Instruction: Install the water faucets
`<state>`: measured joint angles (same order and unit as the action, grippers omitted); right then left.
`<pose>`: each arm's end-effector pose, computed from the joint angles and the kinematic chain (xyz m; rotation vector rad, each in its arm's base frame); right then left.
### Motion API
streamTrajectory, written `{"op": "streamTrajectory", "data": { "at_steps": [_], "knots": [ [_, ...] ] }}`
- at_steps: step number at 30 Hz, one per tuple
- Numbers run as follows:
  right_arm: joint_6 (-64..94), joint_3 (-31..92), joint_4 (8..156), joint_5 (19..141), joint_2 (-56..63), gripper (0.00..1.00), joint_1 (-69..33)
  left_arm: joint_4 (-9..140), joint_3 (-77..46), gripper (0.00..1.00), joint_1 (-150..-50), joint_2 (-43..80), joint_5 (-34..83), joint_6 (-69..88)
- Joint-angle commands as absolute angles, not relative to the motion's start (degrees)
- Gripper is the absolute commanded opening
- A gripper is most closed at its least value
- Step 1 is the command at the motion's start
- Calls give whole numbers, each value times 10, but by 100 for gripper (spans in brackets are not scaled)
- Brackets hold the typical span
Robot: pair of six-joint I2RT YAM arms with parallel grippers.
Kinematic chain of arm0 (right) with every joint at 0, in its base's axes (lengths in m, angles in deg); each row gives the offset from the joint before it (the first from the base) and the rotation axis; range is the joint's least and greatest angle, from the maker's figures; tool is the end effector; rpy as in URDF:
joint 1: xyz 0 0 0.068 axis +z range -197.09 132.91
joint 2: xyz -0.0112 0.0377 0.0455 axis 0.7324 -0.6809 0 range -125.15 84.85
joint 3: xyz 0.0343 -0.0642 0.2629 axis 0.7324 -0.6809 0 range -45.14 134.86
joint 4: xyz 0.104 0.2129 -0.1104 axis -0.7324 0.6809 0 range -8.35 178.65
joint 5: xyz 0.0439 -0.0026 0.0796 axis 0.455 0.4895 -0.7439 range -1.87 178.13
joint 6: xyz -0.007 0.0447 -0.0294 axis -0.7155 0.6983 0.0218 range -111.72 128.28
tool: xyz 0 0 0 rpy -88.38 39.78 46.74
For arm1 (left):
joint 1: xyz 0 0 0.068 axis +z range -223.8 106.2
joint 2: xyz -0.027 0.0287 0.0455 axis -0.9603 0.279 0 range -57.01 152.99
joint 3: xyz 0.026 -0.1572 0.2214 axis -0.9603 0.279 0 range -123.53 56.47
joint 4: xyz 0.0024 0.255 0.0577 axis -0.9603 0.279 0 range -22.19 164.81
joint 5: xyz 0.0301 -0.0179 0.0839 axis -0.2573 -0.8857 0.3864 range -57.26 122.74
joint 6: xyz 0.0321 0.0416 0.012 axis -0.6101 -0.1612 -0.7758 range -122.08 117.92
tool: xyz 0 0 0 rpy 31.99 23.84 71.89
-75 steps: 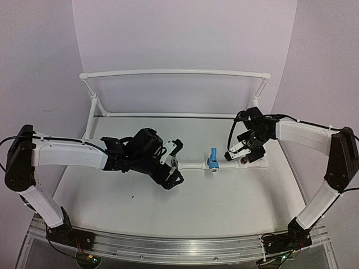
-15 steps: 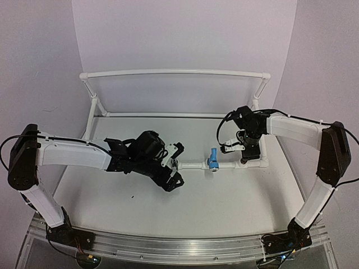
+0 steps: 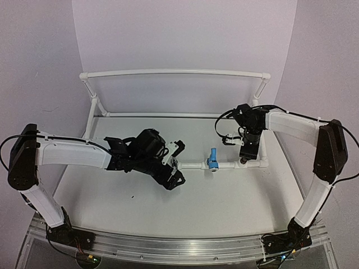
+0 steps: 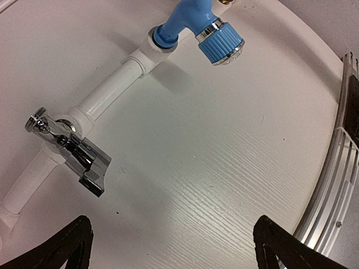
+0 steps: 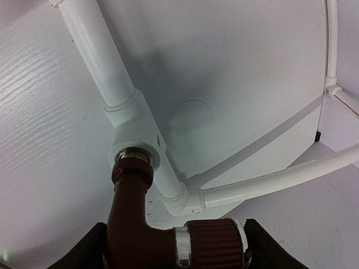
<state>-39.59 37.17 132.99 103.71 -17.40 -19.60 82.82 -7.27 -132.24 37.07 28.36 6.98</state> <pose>0.3251 0.1583 0.2417 -1.6810 2.2809 -0.4638 0.1849 -0.3060 0.2270 1.0622 2.2177 -0.6392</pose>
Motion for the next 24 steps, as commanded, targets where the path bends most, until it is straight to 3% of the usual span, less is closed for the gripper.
{"op": "streamTrajectory", "data": {
  "at_steps": [1, 11, 20, 24],
  "knots": [
    [-258, 381, 1316, 1002, -208, 0, -199, 825, -102, 100, -1319, 373, 286, 76],
    [-151, 410, 1364, 982, -235, 1, -199, 825, -105, 100, -1319, 378, 286, 78],
    [-101, 406, 1380, 944, -232, 11, -199, 830, -117, 100, -1319, 383, 287, 79],
    [-89, 402, 1380, 945, -225, 24, -199, 833, -124, 100, -1319, 389, 286, 81]
  ]
}}
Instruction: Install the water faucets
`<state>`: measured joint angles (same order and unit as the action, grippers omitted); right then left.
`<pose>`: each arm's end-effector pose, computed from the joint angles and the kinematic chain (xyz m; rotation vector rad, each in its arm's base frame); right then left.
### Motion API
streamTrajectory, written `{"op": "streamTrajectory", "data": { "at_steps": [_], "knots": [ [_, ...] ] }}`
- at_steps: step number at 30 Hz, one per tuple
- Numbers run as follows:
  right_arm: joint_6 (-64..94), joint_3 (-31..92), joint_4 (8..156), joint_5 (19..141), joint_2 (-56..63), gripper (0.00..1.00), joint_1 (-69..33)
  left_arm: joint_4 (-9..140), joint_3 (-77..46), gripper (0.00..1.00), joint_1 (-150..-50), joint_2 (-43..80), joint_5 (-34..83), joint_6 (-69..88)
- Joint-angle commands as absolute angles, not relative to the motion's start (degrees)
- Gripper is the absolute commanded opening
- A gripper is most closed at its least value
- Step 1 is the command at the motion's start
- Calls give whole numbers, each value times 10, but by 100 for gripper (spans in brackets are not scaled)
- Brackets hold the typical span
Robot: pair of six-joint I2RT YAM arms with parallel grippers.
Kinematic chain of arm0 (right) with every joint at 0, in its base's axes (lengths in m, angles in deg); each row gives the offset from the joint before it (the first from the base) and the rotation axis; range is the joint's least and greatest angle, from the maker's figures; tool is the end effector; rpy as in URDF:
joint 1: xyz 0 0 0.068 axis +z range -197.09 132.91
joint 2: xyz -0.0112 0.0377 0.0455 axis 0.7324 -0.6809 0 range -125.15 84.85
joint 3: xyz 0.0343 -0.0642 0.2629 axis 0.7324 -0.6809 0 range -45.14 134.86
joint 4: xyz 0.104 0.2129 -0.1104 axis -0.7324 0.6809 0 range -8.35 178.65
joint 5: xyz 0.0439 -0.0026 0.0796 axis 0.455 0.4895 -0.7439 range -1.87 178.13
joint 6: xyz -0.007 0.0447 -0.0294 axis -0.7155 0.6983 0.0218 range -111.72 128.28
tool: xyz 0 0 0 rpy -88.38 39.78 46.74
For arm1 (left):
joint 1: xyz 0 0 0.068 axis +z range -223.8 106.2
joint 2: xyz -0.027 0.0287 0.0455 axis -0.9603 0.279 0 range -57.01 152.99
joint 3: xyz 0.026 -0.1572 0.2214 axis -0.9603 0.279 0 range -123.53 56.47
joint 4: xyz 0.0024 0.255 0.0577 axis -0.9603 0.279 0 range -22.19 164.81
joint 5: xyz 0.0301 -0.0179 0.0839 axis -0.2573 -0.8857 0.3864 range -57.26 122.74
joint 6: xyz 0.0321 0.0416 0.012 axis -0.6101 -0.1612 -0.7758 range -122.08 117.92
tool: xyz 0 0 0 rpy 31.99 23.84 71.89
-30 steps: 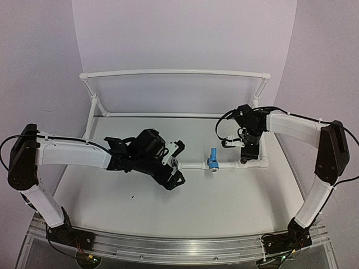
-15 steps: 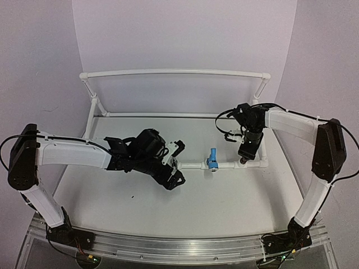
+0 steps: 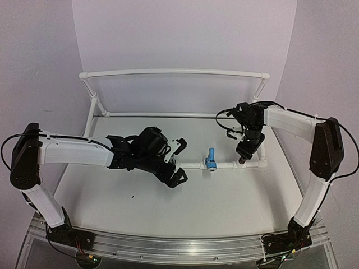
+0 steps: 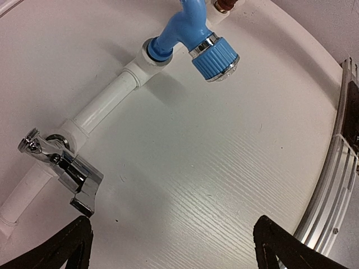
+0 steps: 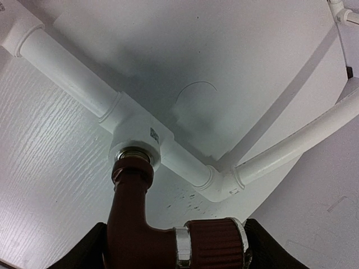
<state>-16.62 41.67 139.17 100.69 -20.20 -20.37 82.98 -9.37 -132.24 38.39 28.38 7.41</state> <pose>0.3310 0.1579 0.2432 -1.2159 2.6047 -0.3104 0.1890 -0.3127 0.2306 1.0501 2.2128 -0.6479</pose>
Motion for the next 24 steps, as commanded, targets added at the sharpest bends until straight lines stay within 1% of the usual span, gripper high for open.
{"op": "streamTrajectory", "data": {
  "at_steps": [1, 3, 6, 9, 15, 20, 24],
  "knots": [
    [-87, 402, 1379, 945, -223, 28, -199, 834, -126, 100, -1319, 390, 286, 81],
    [-84, 403, 1380, 944, -220, 37, -199, 834, -128, 100, -1319, 392, 285, 83],
    [-82, 403, 1381, 943, -216, 43, -199, 835, -130, 100, -1319, 394, 284, 85],
    [-82, 407, 1383, 943, -215, 56, -201, 836, -132, 100, -1319, 394, 283, 86],
    [-89, 430, 1396, 940, -222, 74, -208, 840, -134, 100, -1319, 393, 282, 85],
    [-100, 447, 1410, 927, -223, 98, -210, 840, -134, 100, -1319, 393, 279, 86],
    [-102, 454, 1412, 929, -216, 98, -210, 839, -133, 100, -1319, 394, 276, 86]
  ]
}}
